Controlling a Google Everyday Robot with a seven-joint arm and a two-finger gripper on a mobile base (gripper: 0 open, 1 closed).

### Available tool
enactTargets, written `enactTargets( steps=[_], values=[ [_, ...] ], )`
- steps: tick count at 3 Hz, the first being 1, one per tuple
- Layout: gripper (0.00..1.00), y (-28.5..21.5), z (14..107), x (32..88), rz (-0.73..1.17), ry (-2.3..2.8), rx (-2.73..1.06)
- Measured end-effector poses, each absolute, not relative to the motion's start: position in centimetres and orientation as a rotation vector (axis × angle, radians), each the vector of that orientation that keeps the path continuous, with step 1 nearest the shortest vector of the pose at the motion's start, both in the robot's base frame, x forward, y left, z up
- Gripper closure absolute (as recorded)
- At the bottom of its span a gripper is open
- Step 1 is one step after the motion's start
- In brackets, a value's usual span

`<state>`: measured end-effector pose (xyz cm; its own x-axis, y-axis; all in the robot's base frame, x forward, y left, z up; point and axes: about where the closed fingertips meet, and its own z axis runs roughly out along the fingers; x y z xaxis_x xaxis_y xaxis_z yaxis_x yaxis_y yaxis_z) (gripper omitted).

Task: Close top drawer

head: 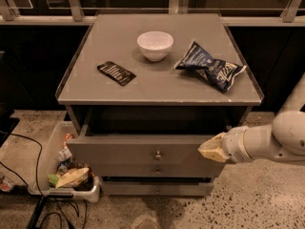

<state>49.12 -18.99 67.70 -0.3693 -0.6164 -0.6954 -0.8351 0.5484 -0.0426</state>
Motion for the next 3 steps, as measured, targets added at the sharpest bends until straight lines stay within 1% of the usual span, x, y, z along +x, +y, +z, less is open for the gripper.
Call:
enactTargets(
  steps=[1, 2, 3],
  values=[
    [0.14, -18.98, 67.70, 49.12, 0.419, 2.113, -1.164],
    [0.00, -18.98, 67.70, 49.12, 0.419, 2.113, -1.164],
    [0.00, -18.98, 67.70, 49.12, 0.419, 2.113, -1.164]
  ],
)
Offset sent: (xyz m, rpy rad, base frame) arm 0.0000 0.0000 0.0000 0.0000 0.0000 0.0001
